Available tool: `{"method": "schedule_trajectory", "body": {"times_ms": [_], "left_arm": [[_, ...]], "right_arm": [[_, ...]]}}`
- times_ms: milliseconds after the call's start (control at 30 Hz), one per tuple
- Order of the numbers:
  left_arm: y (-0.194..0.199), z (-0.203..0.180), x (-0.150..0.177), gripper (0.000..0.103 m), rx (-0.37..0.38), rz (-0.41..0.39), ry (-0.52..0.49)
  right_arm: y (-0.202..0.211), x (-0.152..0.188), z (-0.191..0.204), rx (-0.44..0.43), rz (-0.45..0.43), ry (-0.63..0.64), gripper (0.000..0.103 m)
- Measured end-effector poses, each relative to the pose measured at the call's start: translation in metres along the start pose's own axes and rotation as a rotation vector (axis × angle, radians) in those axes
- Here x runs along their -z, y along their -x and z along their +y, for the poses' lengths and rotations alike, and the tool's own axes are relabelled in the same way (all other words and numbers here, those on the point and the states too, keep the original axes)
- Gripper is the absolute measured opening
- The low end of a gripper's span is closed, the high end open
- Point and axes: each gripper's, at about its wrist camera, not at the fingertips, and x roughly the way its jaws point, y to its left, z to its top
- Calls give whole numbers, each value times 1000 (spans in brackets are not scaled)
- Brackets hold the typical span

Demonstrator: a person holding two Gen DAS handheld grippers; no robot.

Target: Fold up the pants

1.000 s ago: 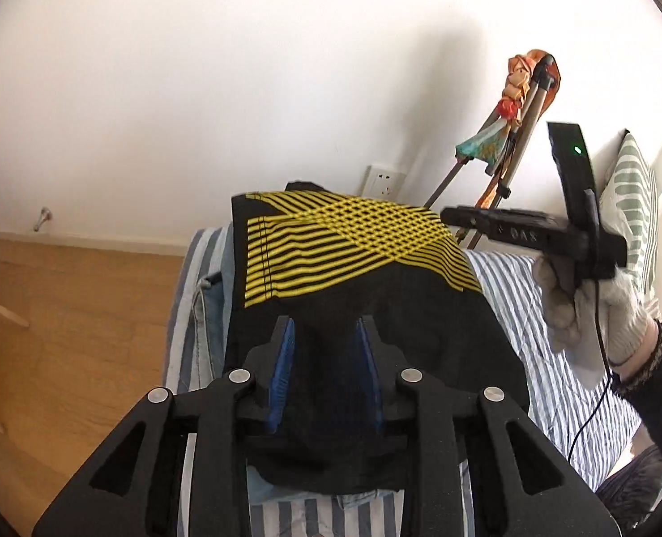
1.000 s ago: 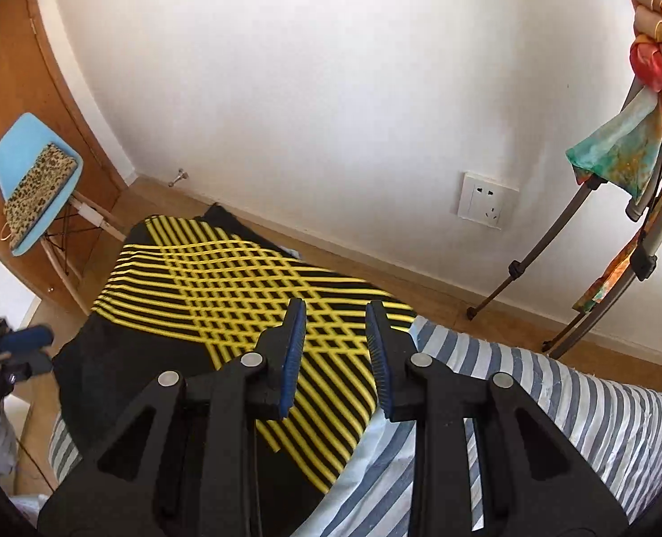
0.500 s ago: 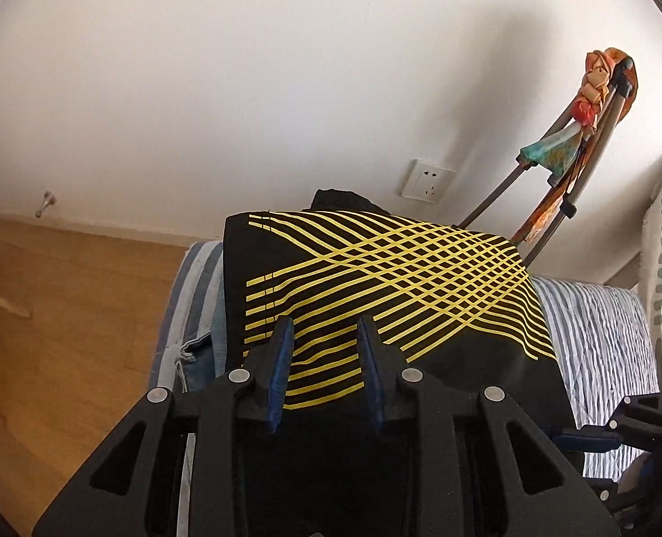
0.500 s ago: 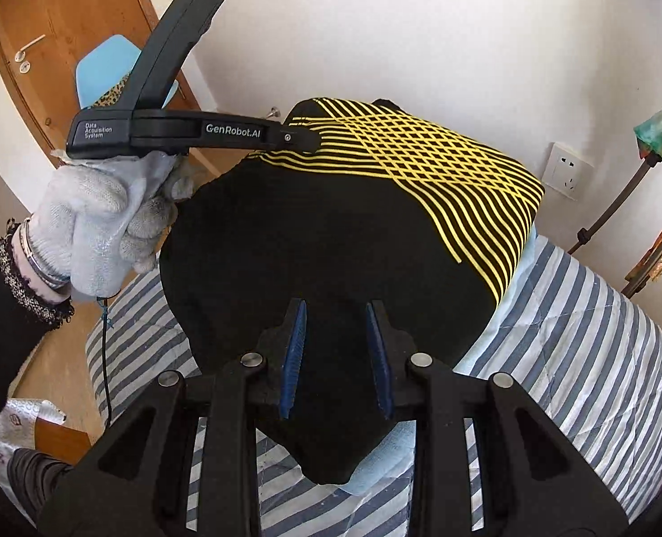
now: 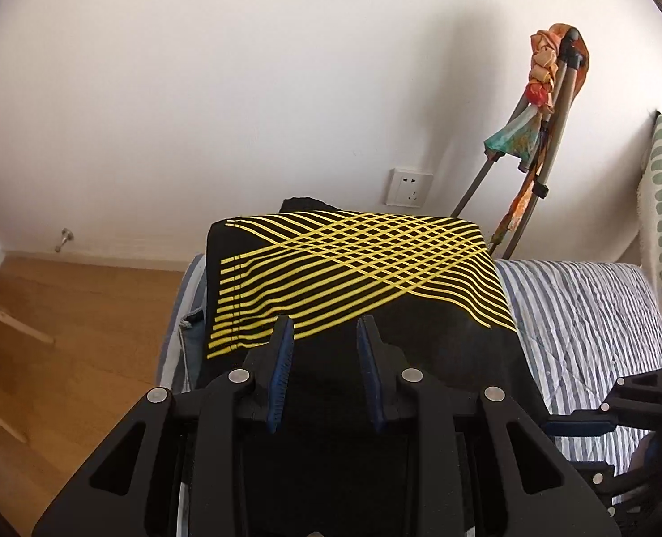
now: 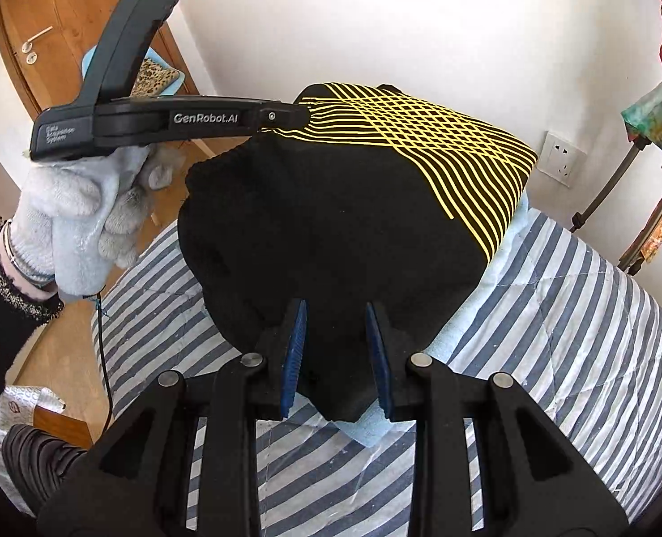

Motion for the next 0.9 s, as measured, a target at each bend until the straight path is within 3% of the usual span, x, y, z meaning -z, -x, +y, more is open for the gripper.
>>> {"method": "schedule_trajectory", "body": {"times_ms": [133, 267, 567, 900], "left_arm": [[-3, -15, 24, 28, 33, 49, -10], [-12, -11, 45, 28, 8, 109, 18], [78, -39, 56, 28, -49, -49, 5], [139, -72, 79, 28, -46, -120, 15]], "right_arm": [[-4, 9, 6, 11, 25, 2, 29], [-6, 16, 6, 24, 47, -17, 29], [62, 29, 11, 33, -51, -44, 29], [129, 57, 29, 122, -153, -38, 29]]}}
